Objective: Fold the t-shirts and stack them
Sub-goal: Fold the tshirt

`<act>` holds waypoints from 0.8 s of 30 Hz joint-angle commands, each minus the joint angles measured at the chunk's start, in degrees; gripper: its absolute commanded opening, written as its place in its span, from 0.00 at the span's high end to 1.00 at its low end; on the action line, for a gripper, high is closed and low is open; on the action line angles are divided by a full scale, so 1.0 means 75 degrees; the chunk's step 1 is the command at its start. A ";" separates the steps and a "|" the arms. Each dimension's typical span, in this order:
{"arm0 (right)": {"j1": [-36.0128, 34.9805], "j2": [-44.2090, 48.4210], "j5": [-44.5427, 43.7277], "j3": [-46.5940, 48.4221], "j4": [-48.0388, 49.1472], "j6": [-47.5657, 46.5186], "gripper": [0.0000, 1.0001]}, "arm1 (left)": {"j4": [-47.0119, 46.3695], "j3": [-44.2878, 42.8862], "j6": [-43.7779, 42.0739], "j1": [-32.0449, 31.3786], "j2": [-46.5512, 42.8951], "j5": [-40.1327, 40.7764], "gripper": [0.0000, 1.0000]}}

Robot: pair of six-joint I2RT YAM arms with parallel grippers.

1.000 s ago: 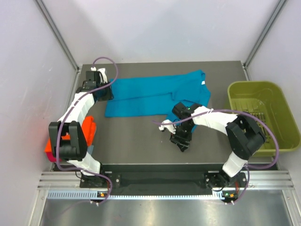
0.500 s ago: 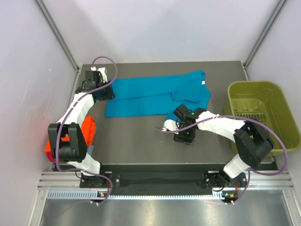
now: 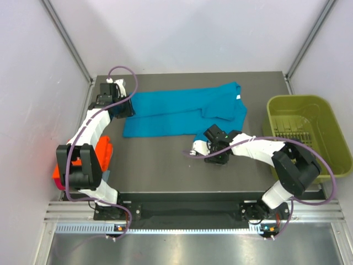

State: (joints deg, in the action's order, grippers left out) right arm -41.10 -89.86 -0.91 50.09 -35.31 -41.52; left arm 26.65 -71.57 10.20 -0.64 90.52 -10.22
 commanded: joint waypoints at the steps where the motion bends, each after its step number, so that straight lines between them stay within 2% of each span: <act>1: 0.0031 -0.0264 -0.0336 -0.0303 0.0688 -0.0113 0.61 | -0.0074 -0.0044 -0.0117 0.0027 -0.0116 0.0202 0.60; 3: 0.0008 -0.0241 -0.0418 -0.0315 0.0770 -0.0101 0.69 | 0.0055 0.0143 -0.0024 0.0250 -0.0210 0.0260 0.61; 7: 0.0019 -0.0264 -0.0570 -0.0338 0.0876 -0.0043 0.80 | 0.0570 0.0682 0.0608 0.0612 -0.0374 0.0542 0.61; 8: 0.0019 -0.0253 -0.0617 -0.0292 0.0876 -0.0031 0.87 | 0.0733 0.0776 0.0760 0.0799 -0.0374 0.0589 0.61; 11: 0.0019 -0.0124 -0.0676 -0.0105 0.0771 0.0028 1.00 | 0.1168 0.1279 0.1346 0.1244 -0.0316 0.0159 0.59; 15: 0.0019 -0.0030 -0.0758 0.0247 0.0490 0.0110 1.00 | 0.1064 0.1831 0.1628 0.1504 -0.0327 -0.0091 0.59; 24: 0.0019 -0.0147 -0.0723 0.0787 0.0231 0.0204 1.00 | 0.0794 0.1738 0.1839 0.1808 0.0234 -0.0476 0.58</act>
State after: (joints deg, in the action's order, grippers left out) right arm -41.08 -90.50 -6.04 53.54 -32.60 -40.73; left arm 34.35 -57.36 22.44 11.73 90.83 -11.44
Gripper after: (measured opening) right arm 0.009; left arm 0.419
